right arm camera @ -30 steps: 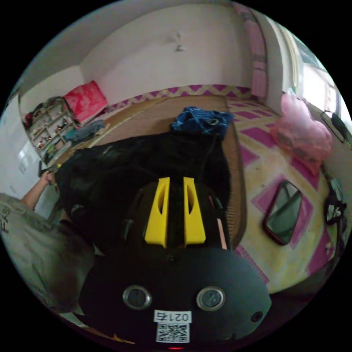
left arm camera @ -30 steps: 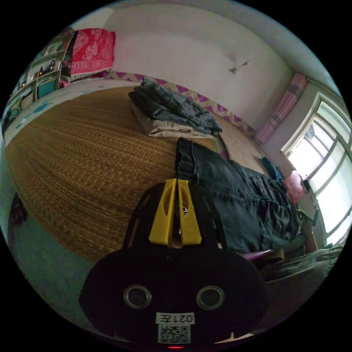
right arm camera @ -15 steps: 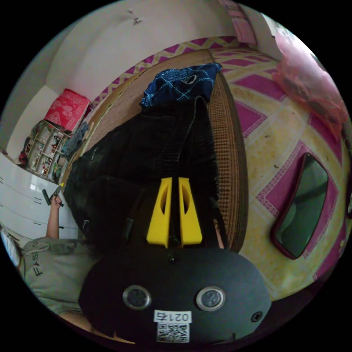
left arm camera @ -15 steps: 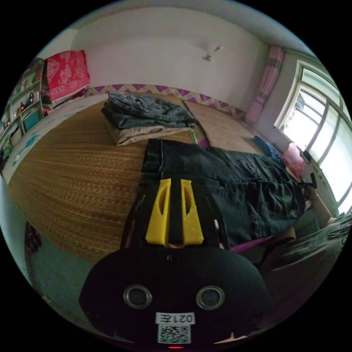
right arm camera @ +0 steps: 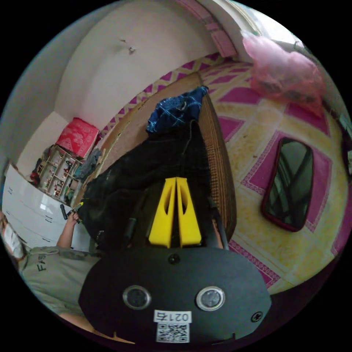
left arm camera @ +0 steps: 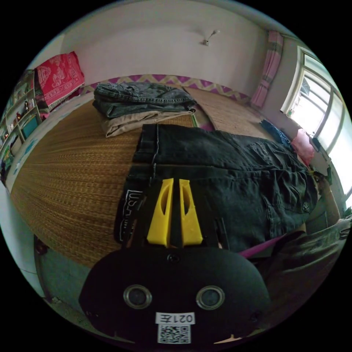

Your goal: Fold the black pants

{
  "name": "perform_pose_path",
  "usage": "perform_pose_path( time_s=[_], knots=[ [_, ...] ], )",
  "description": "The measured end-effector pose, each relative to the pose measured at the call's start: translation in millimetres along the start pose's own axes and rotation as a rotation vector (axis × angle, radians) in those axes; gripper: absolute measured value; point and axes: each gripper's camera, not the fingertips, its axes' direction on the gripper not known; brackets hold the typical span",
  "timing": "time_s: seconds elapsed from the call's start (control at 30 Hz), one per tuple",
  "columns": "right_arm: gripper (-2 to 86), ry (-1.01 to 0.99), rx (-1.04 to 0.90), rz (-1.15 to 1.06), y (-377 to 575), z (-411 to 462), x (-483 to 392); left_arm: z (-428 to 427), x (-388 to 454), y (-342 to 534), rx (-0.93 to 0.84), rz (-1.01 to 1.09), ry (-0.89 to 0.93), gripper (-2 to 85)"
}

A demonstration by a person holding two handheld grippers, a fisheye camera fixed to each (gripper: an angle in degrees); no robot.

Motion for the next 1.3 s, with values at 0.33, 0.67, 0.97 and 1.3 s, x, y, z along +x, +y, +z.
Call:
perform_pose_path(
  time_s=[0.33,0.67,0.97,1.3],
  knots=[
    [-0.6,0.523,-0.12,-0.361,52.6,74.7,-92.0,-8.7,13.5,9.0,0.017,0.002,-0.041,-0.5],
    [-0.2,0.553,-0.129,-0.273,52.0,86.2,-100.6,-14.1,33.1,1.4,-0.024,0.026,-0.212,2.3],
    [8.1,0.448,0.117,-0.081,96.4,-35.3,-90.6,-111.4,-22.7,38.7,0.163,-0.273,-0.073,0.3],
    [9.0,0.131,0.118,0.301,209.4,-68.4,-18.0,-111.8,-98.4,89.6,0.162,-0.691,0.253,8.1]
  ],
)
